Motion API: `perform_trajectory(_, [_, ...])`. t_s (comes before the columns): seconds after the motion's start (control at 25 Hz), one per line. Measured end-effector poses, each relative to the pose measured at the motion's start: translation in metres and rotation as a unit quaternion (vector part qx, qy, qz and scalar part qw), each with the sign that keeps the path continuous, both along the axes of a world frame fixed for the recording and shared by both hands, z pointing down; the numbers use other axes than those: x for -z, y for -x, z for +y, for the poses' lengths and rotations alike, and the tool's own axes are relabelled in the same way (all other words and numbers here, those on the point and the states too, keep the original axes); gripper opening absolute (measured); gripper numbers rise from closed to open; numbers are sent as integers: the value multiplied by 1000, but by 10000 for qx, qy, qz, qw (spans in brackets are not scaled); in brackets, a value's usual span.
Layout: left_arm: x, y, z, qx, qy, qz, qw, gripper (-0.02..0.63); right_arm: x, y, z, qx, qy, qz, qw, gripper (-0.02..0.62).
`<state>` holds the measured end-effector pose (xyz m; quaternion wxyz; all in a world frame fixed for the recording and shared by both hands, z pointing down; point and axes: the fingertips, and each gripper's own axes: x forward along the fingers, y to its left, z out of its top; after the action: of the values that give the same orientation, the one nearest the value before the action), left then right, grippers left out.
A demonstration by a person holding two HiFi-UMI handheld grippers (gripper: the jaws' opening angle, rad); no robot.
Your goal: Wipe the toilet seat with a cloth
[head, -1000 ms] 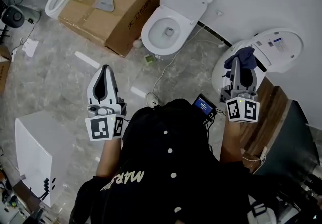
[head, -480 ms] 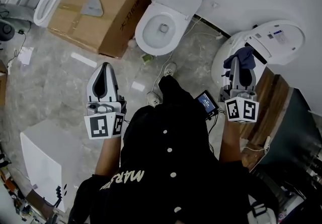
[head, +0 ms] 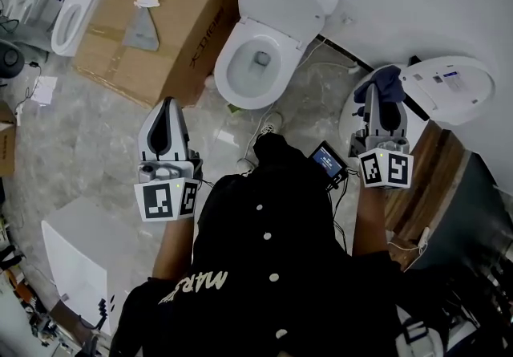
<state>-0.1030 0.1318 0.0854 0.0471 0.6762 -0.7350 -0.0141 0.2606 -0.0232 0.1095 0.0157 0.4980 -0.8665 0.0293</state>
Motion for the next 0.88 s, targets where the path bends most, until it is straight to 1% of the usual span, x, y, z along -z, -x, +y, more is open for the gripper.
perform_trajectory(0.28, [-2,5,-59,100,246,-99,9996,6,-24,10,-70,192,225,68,9995,86])
perform_trajectory(0.44, [-5,3,-75,175,351,-134,9991,6,-45,23,-99,519,254,334,9978,86])
perform_trajectory(0.6, [-16,6,-82,179,551,-155,9982,6,-66,40,-118,858,282,629,9939,87])
perform_trajectory(0.72, [-24,13,-86,83,650,-114,9978,6,-77,53,-122,1009,309,828,9910,87])
perform_trajectory(0.88, [-38,20,-101,-265,715,-57,9971,6,-97,77,-125,1184,341,976,9876,87])
